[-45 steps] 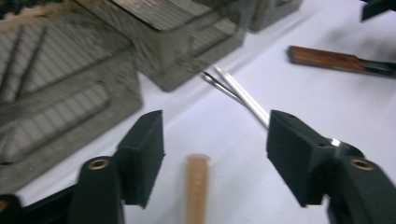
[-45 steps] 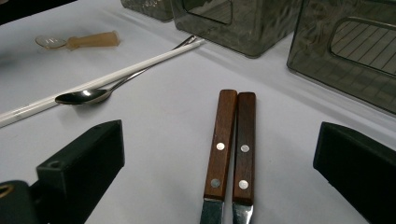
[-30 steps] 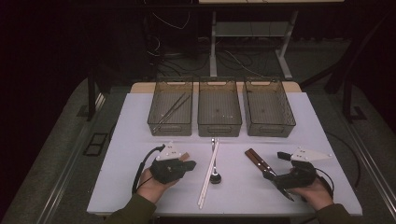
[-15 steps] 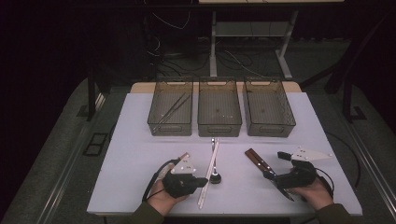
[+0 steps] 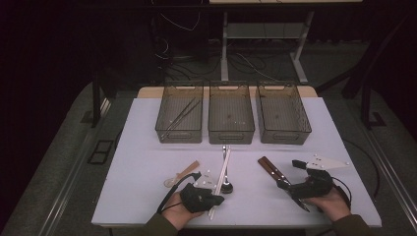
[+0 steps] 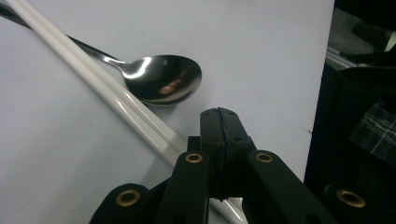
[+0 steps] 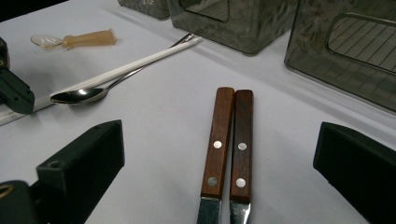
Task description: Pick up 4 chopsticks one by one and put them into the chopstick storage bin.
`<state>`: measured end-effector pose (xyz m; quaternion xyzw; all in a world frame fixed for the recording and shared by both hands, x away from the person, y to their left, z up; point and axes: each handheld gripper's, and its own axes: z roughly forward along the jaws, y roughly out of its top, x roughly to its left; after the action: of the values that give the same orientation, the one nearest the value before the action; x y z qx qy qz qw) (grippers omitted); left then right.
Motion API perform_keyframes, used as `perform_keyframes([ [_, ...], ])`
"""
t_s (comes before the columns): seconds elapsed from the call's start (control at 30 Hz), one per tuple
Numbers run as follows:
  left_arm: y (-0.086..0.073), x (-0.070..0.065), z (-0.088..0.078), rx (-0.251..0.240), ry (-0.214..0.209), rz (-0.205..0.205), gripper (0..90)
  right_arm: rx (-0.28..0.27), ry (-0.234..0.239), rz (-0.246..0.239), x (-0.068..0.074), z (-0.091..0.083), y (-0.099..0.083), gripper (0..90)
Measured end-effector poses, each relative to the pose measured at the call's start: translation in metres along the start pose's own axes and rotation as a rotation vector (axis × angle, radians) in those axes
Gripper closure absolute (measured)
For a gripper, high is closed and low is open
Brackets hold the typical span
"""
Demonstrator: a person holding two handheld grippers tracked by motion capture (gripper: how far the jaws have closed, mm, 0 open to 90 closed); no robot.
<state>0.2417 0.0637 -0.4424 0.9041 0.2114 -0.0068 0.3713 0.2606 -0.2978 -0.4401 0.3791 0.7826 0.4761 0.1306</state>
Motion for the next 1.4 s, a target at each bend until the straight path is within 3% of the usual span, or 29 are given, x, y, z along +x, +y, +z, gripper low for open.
perform_keyframes([
  [0.4, 0.000, -0.001, 0.002, 0.021, 0.002, -0.011, 89.3, -0.005, -0.002, -0.001, 0.000, 0.000, 0.000, 2.1],
  [0.53, 0.000, -0.001, 0.001, 0.042, 0.006, 0.006, 89.3, -0.005, -0.001, -0.001, 0.000, -0.001, 0.000, 2.1],
  [0.6, 0.000, 0.000, 0.001, 0.031, 0.016, -0.001, 89.3, -0.004, -0.004, 0.000, 0.000, 0.000, 0.000, 2.1],
  [0.63, 0.000, 0.001, -0.001, 0.051, 0.016, 0.014, 89.3, -0.004, -0.003, 0.000, 0.000, 0.000, 0.000, 2.1],
  [0.67, -0.001, 0.001, -0.001, 0.031, 0.023, -0.010, 89.3, -0.004, -0.002, -0.001, 0.000, -0.001, 0.000, 2.1],
  [0.7, -0.001, 0.003, -0.003, 0.053, 0.026, 0.009, 89.3, -0.004, -0.002, -0.002, 0.000, -0.001, 0.000, 2.1],
  [0.83, -0.003, 0.004, -0.005, 0.041, 0.051, -0.020, 89.3, -0.005, -0.002, -0.001, 0.000, -0.001, 0.000, 2.1],
  [0.87, -0.003, 0.006, -0.008, 0.062, 0.055, 0.000, 89.3, -0.005, -0.001, -0.001, 0.000, -0.001, 0.000, 2.1],
  [1.03, -0.004, 0.009, -0.010, 0.064, 0.073, -0.020, 89.3, -0.007, -0.001, -0.002, 0.000, -0.001, 0.000, 2.1],
  [1.1, -0.004, 0.010, -0.011, 0.076, 0.083, -0.005, 89.3, -0.006, -0.001, -0.002, 0.000, -0.001, 0.000, 2.1],
  [1.4, -0.006, 0.014, -0.016, 0.085, 0.115, -0.024, 89.3, -0.008, -0.001, -0.004, 0.001, -0.001, 0.001, 2.1],
])
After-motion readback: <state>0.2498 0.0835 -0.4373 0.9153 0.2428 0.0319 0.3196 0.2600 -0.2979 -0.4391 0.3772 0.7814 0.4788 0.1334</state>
